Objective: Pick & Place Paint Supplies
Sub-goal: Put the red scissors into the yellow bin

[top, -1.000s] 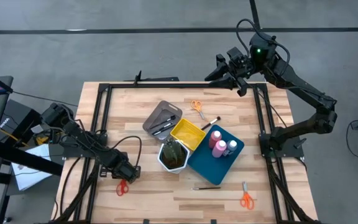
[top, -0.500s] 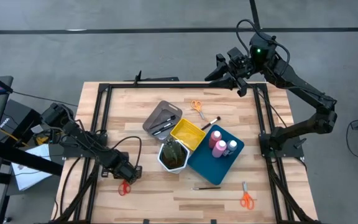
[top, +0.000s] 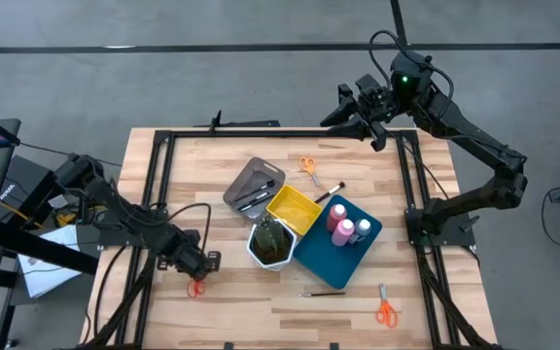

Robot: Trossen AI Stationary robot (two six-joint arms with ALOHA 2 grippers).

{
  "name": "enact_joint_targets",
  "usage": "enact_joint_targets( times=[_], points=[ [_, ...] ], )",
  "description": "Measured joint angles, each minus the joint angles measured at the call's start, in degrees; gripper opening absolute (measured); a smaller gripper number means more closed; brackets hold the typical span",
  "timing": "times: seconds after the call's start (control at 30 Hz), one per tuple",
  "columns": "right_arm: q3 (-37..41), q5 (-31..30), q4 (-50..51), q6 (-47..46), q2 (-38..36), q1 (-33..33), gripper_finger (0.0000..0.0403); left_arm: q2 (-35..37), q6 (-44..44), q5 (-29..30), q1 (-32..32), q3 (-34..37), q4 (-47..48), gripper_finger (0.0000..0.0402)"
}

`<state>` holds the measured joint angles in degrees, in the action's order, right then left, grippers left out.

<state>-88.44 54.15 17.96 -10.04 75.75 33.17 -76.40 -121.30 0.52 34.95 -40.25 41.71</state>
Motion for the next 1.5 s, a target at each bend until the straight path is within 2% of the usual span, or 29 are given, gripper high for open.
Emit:
enact_joint_targets(
  times=[0.33,0.73,1.0,1.27,1.5],
  points=[
    [0.0,0.0,0.0,-0.3,0.0,0.0,0.0132,2.2,7.1,3.0,-4.4,-0.1,0.4,0.0017],
    [0.0,0.0,0.0,-1.5,0.0,0.0,0.0132,2.2,18.8,7.5,-12.2,-3.4,0.4,0.0017],
    [0.0,0.0,0.3,-2.0,0.0,0.0,0.0132,2.4,24.0,8.8,-14.5,-5.7,0.5,0.0016],
    [0.0,0.0,1.1,-2.0,0.0,0.0,0.0132,8.7,25.6,15.0,-16.5,-6.0,2.7,0.0016],
    [0.0,0.0,1.3,-2.0,0.0,0.0,0.0132,14.9,31.4,18.2,-20.2,-6.0,4.6,0.0016]
  ],
)
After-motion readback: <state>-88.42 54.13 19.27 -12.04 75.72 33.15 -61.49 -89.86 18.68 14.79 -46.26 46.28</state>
